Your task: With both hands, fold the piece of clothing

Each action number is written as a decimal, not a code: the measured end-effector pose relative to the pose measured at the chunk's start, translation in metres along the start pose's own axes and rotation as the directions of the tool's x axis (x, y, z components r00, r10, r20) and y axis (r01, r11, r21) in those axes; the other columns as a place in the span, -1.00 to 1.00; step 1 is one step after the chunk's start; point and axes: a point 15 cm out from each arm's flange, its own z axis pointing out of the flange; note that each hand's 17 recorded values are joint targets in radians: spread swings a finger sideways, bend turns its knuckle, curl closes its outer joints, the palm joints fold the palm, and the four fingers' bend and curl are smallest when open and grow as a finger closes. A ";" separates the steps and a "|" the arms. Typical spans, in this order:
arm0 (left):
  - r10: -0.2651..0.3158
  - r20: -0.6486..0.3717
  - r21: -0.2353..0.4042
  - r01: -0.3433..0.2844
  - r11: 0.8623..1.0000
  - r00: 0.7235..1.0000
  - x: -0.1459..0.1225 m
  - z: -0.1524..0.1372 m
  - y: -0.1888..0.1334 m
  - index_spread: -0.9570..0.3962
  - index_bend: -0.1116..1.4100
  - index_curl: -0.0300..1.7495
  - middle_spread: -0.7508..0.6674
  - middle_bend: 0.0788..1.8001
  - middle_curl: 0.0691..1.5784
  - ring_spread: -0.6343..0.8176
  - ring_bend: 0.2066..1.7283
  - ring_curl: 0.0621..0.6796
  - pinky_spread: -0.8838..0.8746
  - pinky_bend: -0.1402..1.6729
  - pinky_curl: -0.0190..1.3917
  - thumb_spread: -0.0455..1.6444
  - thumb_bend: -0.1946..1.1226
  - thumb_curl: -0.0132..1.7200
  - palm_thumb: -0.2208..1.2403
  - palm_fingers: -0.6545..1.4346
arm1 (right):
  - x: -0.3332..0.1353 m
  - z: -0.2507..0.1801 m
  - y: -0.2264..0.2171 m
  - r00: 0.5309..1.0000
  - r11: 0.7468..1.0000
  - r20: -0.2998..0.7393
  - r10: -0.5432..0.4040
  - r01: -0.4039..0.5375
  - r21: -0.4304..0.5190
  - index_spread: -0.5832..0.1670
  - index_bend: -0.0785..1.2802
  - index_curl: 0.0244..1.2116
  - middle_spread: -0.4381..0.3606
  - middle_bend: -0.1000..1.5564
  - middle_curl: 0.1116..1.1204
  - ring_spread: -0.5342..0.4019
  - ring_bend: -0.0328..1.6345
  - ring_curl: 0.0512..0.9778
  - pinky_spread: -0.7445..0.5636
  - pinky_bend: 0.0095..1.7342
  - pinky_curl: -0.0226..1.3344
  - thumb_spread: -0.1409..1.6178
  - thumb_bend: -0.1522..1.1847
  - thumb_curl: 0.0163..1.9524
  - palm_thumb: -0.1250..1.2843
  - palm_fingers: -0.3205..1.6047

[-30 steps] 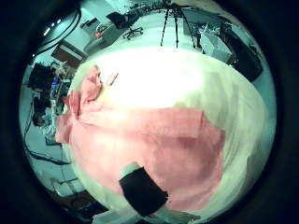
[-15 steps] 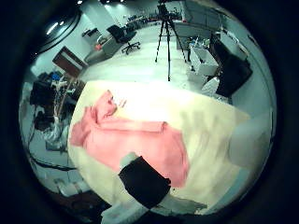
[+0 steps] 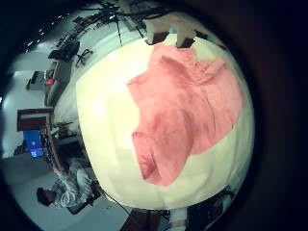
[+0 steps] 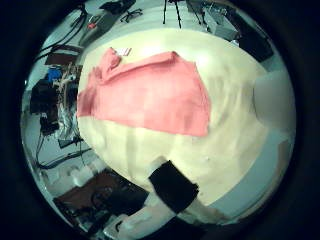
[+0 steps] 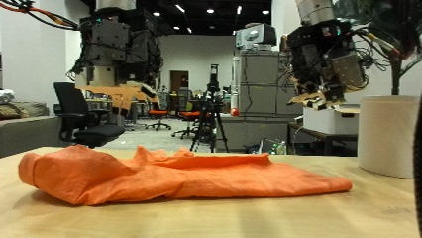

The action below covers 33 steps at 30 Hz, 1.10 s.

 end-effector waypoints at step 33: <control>-0.012 -0.016 -0.078 0.010 0.997 1.000 0.002 0.034 0.003 0.57 -0.66 -0.71 0.71 -0.90 -0.84 0.68 -0.78 -0.41 0.64 -0.59 -0.51 0.17 -0.75 -0.64 -0.56 -0.46 | -0.021 0.140 -0.001 0.992 0.952 -0.022 -0.121 0.110 -0.287 -0.20 -0.64 -0.55 0.05 -0.61 -0.58 0.36 -0.58 -0.52 0.53 -0.71 -0.54 0.26 -0.79 -0.66 0.06 -0.45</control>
